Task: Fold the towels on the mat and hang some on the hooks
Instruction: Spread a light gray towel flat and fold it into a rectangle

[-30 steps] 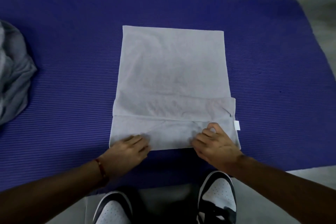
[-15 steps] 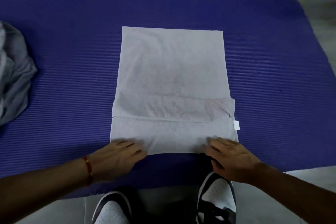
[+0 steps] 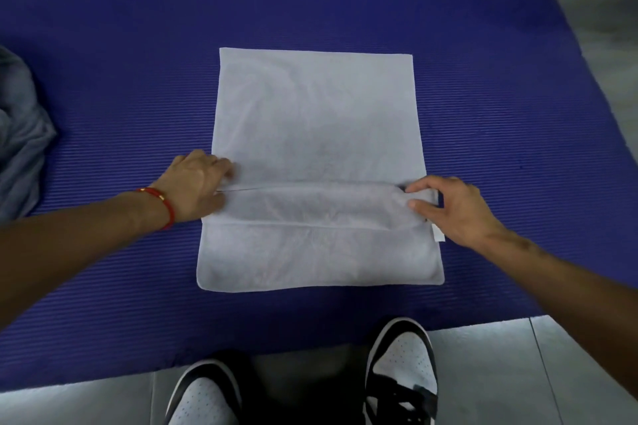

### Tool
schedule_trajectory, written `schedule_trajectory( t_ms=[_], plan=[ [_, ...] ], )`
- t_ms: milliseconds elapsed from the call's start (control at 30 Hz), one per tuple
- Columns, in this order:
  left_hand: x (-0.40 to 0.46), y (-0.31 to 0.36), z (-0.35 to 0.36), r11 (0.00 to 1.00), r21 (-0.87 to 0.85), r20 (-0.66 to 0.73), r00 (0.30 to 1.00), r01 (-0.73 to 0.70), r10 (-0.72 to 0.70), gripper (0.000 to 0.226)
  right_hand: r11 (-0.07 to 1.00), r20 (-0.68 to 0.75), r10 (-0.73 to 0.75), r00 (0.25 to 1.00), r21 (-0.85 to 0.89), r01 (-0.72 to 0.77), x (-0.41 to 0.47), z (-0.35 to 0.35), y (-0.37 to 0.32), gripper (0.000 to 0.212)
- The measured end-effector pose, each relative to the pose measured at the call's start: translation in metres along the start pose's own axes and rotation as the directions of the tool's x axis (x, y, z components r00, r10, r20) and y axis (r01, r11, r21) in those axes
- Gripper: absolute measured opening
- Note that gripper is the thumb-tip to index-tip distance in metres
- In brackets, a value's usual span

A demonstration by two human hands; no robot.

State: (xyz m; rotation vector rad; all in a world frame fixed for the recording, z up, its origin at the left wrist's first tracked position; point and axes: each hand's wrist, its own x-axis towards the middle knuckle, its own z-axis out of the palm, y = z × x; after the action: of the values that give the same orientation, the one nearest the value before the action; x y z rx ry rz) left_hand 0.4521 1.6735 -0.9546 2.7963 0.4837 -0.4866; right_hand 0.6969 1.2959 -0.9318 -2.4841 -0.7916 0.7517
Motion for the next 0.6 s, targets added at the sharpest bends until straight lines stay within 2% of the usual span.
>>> schedule_trajectory(
  t_ms=[67,133,233,333,400,500,533,600],
  plan=[
    [-0.009,-0.001,0.0,0.994,-0.104,-0.022,1.0,-0.018,0.016,0.04,0.989,0.015,-0.017,1.0,0.149,0.015,-0.011,-0.003,0.003,0.033],
    [-0.029,0.002,-0.001,0.99,-0.098,-0.107,0.99,-0.099,0.088,0.039,0.979,0.014,-0.048,0.999,0.198,0.044,-0.027,-0.007,0.013,0.037],
    [-0.069,0.017,0.001,0.974,0.056,-0.205,0.952,-0.221,0.228,0.023,0.96,0.053,-0.265,0.963,-0.081,0.269,-0.054,-0.008,0.032,0.03],
    [-0.107,0.029,0.027,0.937,0.185,-0.179,0.927,-0.298,0.33,0.038,0.803,0.18,-0.488,0.854,-0.29,0.52,-0.071,0.005,0.055,0.02],
    [-0.122,0.027,0.049,0.91,0.247,-0.152,0.913,-0.334,0.377,0.046,0.732,0.2,-0.52,0.83,-0.397,0.554,-0.077,0.015,0.063,0.028],
    [-0.129,0.019,0.062,0.91,0.251,-0.113,0.923,-0.331,0.367,0.048,0.671,0.233,-0.476,0.848,-0.527,0.522,-0.081,0.025,0.068,0.051],
    [-0.129,0.017,0.063,0.908,0.253,-0.105,0.923,-0.335,0.37,0.049,0.649,0.216,-0.491,0.844,-0.555,0.52,-0.08,0.026,0.068,0.052],
    [-0.129,0.016,0.062,0.897,0.272,-0.098,0.917,-0.348,0.386,0.048,0.617,0.155,-0.556,0.816,-0.58,0.531,-0.078,0.029,0.068,0.04]
  ],
)
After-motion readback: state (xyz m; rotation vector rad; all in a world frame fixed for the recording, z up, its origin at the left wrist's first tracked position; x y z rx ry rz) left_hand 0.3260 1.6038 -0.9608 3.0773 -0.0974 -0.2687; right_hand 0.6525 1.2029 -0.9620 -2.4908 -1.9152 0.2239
